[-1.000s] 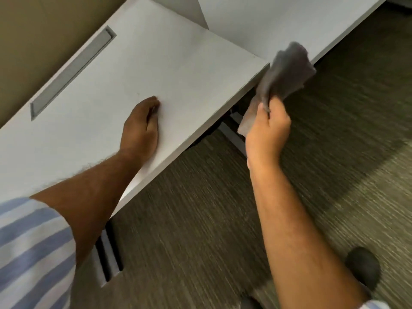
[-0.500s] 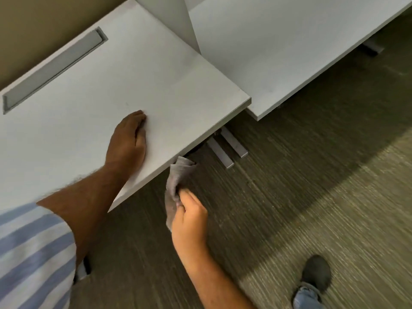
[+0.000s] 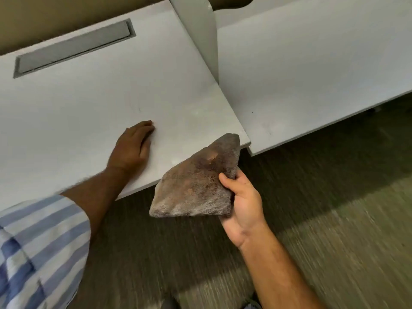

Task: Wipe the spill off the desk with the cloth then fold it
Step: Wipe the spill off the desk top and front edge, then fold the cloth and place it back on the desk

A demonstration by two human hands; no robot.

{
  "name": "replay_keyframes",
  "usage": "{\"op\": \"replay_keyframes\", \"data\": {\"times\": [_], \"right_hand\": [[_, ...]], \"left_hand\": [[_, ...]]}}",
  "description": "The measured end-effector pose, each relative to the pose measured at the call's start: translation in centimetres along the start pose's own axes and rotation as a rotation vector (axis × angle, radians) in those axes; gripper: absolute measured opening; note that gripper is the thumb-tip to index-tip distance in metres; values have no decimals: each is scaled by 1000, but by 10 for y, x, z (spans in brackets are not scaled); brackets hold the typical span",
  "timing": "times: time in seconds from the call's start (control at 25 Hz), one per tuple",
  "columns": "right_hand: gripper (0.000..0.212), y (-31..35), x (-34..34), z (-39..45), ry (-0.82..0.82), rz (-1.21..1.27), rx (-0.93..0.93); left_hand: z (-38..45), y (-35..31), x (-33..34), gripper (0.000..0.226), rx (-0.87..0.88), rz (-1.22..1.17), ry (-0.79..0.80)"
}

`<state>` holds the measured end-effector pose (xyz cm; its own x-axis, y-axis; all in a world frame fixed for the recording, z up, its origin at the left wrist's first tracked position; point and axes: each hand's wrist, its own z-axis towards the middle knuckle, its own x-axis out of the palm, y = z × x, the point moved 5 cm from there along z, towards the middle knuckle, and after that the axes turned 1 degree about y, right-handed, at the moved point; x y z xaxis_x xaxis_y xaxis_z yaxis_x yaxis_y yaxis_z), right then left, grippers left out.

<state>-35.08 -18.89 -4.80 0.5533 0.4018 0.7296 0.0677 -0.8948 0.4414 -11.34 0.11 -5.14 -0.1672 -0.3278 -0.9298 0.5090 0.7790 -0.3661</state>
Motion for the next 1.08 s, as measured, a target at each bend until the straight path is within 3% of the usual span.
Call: {"op": "replay_keyframes", "data": {"times": [0.2, 0.6, 0.72, 0.84, 0.96, 1.08], "right_hand": [[34, 32, 28, 29, 38, -86, 48], [45, 25, 101, 76, 17, -92, 95], [34, 29, 131, 84, 47, -110, 77], [31, 34, 158, 89, 50, -98, 71], [33, 40, 184, 97, 74, -193, 84], [36, 55, 202, 103, 129, -403, 81]], "left_hand": [[1, 0, 0, 41, -4, -13, -2], [6, 20, 9, 52, -27, -103, 61], [6, 19, 4, 58, -42, -166, 86], [-7, 8, -16, 40, -169, -488, 66], [-25, -8, -22, 23, -354, -1106, 104], [-20, -18, -44, 44, -576, -1787, 227]]}}
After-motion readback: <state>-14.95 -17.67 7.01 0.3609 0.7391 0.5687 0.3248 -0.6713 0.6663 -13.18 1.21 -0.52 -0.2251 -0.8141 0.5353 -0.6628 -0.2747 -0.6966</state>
